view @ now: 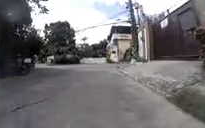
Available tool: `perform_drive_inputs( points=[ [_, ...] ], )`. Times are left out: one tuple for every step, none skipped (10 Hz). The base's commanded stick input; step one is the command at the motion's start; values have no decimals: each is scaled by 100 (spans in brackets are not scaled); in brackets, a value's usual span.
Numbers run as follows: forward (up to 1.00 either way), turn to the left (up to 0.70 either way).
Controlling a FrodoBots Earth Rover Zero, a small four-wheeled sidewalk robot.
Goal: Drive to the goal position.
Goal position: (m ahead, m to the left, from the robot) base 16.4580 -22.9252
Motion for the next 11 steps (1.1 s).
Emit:
perform_drive_inputs(
  points=[
    [100,0],
    [100,0],
    [100,0],
    [100,0],
    [100,0],
    [100,0],
    [100,0],
    [100,0],
    [100,0],
    [100,0],
    [100,0]
  ],
)
